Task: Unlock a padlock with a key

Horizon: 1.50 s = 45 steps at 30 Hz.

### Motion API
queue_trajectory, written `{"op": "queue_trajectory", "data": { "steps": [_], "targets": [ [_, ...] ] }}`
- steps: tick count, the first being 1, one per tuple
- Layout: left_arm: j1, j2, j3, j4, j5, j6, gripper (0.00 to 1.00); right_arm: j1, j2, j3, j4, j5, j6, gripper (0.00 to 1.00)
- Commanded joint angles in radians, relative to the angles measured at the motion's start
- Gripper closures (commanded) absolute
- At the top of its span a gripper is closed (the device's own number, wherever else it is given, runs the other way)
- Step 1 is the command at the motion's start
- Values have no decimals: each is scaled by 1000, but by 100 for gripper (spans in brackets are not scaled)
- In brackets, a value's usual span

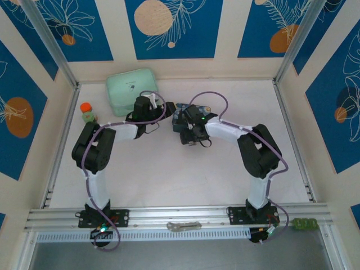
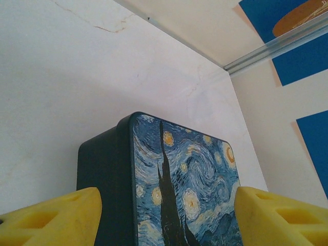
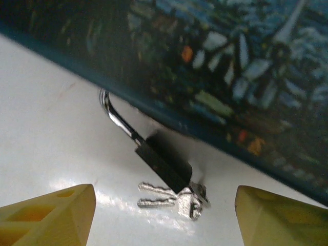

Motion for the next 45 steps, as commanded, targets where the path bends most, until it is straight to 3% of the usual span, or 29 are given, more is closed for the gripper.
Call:
{"op": "queue_trajectory", "data": {
  "steps": [1,6,14,17,21,25,30,37,45],
  "targets": [
    [9,3,15,2,15,4,31,50,29,35,-54,122,173,28],
    [7,6,23,0,24,2,31,82,65,54,-68,216,264,28],
    [7,10,24,2,25,0,31,80,100,69,-32,292,266,35],
    [8,10,20,2,27,-1,31,76,123,95,-24,311,248,42],
    [8,8,20,-4,28,2,31,69,139,115,-4,326,214,59],
    [8,14,24,-3,33,1,31,71,137,107,39,323,143,69],
    [6,28,29,3,47,-7,32,107,134,86,147,353,-44,75],
    [-7,49,32,19,65,-24,32,117,146,86,268,285,-239,78],
    [-12,10,-9,27,47,-15,32,71,141,76,287,219,-239,85]
  ]
}}
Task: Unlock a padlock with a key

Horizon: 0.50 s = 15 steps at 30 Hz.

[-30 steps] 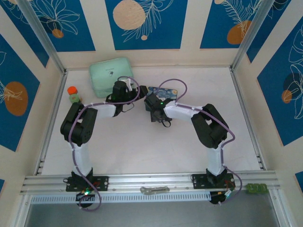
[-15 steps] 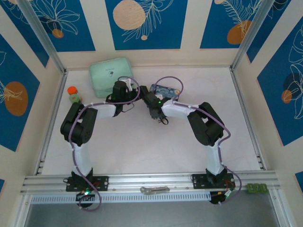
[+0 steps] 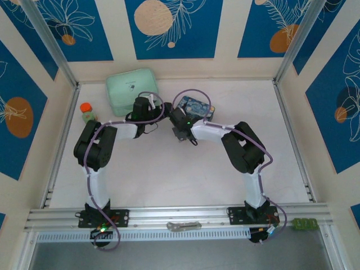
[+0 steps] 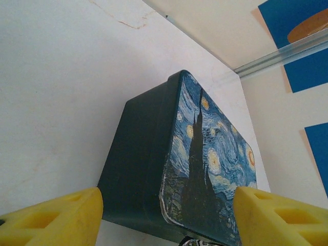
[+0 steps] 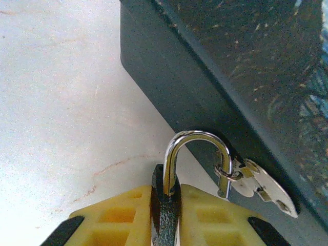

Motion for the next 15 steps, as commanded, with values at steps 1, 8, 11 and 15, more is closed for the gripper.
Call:
{"op": "queue_trajectory", "data": {
  "steps": [1,8,11,15],
  "targets": [
    [-22,-41,-22,15,38,29,32,-20,-11,-22,84,-77,-49,90],
    [-14,-67,-45,18,41,31,32,-82,-99,-61,140,-355,-162,100],
    [-14,-73,-51,22,50,24,32,-126,-90,-17,96,-502,-177,100],
    [-14,-106,-97,43,54,15,32,-166,-92,-8,58,-626,-142,100]
  ]
}}
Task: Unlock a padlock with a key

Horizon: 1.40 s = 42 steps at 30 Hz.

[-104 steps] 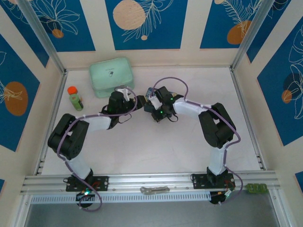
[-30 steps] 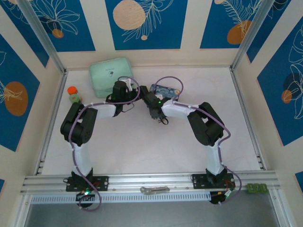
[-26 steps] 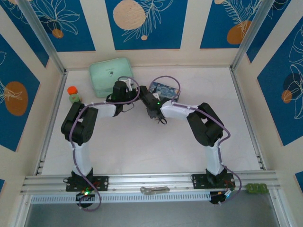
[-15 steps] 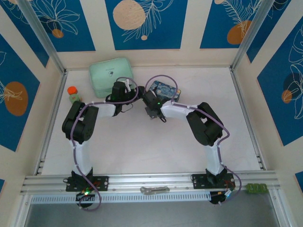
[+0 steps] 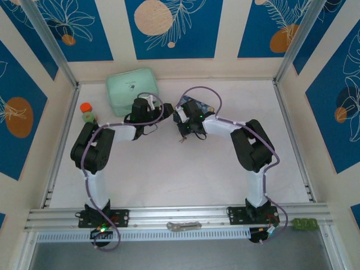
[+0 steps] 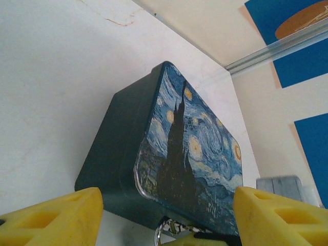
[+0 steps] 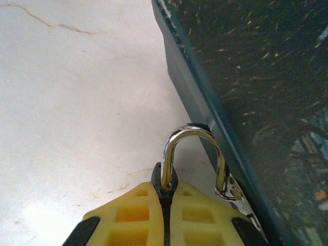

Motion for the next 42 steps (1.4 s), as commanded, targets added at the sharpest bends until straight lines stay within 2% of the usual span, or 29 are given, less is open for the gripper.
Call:
{"op": "queue_trajectory", "data": {
  "steps": [1,4,7,14,17,21,30,35,42],
  "targets": [
    [-11,-57,-57,33,42,10,32,-22,-48,21,-9,-208,14,100],
    [-11,-82,-125,91,45,1,32,-19,-72,-22,11,-266,43,100],
    [-11,-86,-172,142,61,-22,32,-13,-84,-64,19,-261,49,100],
    [-21,-49,-248,270,78,-74,45,-13,-81,-110,-8,-199,86,97],
    [-34,-46,-258,277,59,-69,46,-8,-74,-100,-26,-157,93,88],
    [-55,-40,-276,295,23,-70,45,-7,-94,-104,-32,-132,100,71],
    [-92,1,-294,380,-37,-105,44,-18,-283,-117,-147,-152,177,28],
    [-109,15,-286,399,-59,-112,44,-57,-340,-113,-173,-140,257,24],
    [-138,9,-280,367,-86,-101,44,-162,-290,-41,-185,-49,325,25]
  ]
}}
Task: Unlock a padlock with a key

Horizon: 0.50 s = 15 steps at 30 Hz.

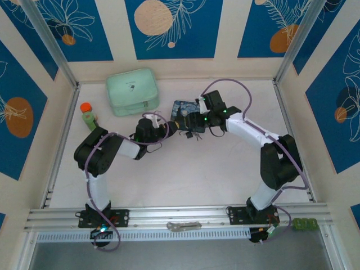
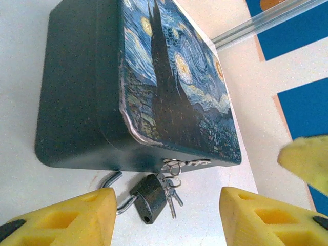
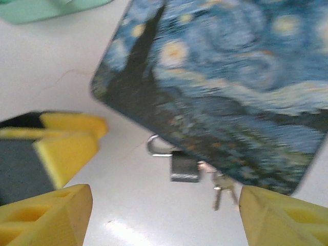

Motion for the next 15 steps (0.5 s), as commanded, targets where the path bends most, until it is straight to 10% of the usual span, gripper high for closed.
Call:
{"op": "queue_trajectory", "data": {
  "steps": [1,15],
  "targets": [
    [-14,8,3,5,-33,13,44,-43,33,60,-33,46,51,25],
    [89,-178,-151,-99,-158,53,37,144,94,18,-117,241,68,25]
  ]
}}
